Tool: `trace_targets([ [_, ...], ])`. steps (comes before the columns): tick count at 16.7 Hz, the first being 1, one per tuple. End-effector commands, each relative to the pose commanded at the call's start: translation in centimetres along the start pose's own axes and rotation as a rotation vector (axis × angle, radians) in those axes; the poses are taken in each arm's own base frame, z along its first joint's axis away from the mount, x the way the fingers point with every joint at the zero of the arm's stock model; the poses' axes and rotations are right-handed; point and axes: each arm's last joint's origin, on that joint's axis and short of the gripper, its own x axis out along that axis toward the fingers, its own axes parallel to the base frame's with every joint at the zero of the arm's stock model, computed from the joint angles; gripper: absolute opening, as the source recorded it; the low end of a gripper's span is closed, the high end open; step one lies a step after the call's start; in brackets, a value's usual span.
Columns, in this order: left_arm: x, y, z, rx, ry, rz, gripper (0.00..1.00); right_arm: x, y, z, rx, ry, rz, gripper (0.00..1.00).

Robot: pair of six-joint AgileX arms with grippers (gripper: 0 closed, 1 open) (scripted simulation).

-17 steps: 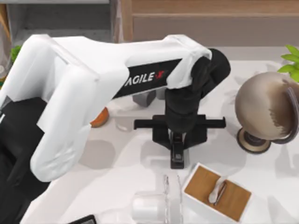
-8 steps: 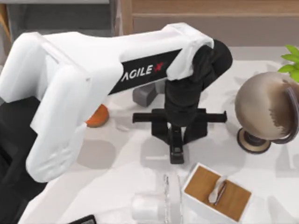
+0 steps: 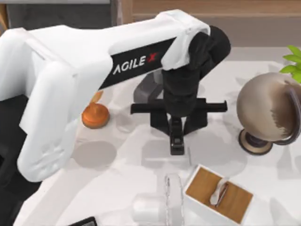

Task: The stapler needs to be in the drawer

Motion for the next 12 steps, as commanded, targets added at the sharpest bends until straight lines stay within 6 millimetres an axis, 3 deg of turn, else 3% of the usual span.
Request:
trace_targets([
  [3,-5.2,3.2,2.8,-0.015,-0.117,-0.078,0.00,0.0,0.0,0.0,0.000,0.000,0.000,1.00],
  [5,-9.4,6.9,5.0,-0.031,-0.220,-0.120,0.00,0.0,0.0,0.0,0.000,0.000,0.000,1.00],
  [9,-15.6,17.4,8.6,-0.085,-0.401,-0.104,0.00,0.0,0.0,0.0,0.000,0.000,0.000,1.00],
  [12,-17.6,26.4,10.1,-0.126,-0.466,-0.022,0.00,0.0,0.0,0.0,0.000,0.000,0.000,1.00],
])
